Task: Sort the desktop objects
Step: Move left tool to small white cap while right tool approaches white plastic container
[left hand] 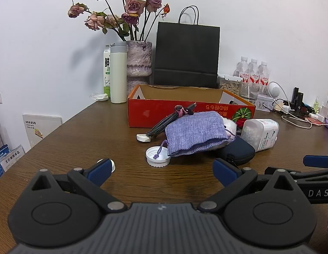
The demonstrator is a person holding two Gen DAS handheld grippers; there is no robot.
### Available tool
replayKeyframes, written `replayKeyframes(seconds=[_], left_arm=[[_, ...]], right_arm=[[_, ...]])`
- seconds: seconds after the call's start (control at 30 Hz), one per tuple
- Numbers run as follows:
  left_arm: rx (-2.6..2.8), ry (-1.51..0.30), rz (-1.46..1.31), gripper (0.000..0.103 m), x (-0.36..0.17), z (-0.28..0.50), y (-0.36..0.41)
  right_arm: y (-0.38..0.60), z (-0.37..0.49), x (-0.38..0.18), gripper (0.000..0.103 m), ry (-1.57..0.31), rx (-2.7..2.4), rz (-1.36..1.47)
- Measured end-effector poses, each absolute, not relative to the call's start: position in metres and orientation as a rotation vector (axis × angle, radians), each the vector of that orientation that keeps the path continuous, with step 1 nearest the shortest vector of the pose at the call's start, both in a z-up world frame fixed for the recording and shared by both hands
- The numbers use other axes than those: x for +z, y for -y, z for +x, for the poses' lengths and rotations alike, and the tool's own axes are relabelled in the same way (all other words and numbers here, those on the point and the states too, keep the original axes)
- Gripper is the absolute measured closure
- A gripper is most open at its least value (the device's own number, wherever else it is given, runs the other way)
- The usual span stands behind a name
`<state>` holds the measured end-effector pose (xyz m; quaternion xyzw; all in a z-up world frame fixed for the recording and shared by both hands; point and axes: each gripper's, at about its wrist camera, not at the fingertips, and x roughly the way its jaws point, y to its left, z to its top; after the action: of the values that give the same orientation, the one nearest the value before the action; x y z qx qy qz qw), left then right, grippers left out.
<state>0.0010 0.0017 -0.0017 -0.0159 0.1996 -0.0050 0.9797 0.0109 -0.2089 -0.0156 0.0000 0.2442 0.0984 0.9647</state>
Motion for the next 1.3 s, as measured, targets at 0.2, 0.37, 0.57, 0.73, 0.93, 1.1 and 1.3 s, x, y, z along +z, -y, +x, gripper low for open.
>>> replayKeyframes(seconds=[0.2,0.37,0.57,0.73,0.93,1.1,1.3], left_arm=[[-0.01,-0.402,-0.032,0.0,-0.002,0.001,-0.002],[-0.01,-0.402,-0.032,0.0,-0.002,0.001,-0.002],[-0.007,-0.409,-0.028,0.0,-0.001,0.003,-0.004],[0.016,-0.428,-0.028,0.0,0.002,0.012,-0.016],[0.061,-0.494,-0.021,0.0,0.003,0.034,-0.037],[0.109,-0.521,-0.004,0.001,-0.002,0.046,-0.052],[0.113,-0.571,0.0,0.023,-0.007,0.059,-0.067]], right_arm=[[0.208,0.011,-0.016,0.0,-0.495,0.198,0.0],[0.208,0.01,-0.016,0.0,-0.493,0.198,0.0],[0.211,0.013,-0.015,0.0,-0.5,0.208,0.014],[0.216,0.017,-0.013,0.0,-0.504,0.202,0.016],[0.223,0.029,-0.007,0.0,-0.501,0.175,-0.012],[0.229,0.042,-0.004,0.0,-0.502,0.148,-0.031],[0.233,0.063,-0.004,0.0,-0.515,0.13,-0.062]])
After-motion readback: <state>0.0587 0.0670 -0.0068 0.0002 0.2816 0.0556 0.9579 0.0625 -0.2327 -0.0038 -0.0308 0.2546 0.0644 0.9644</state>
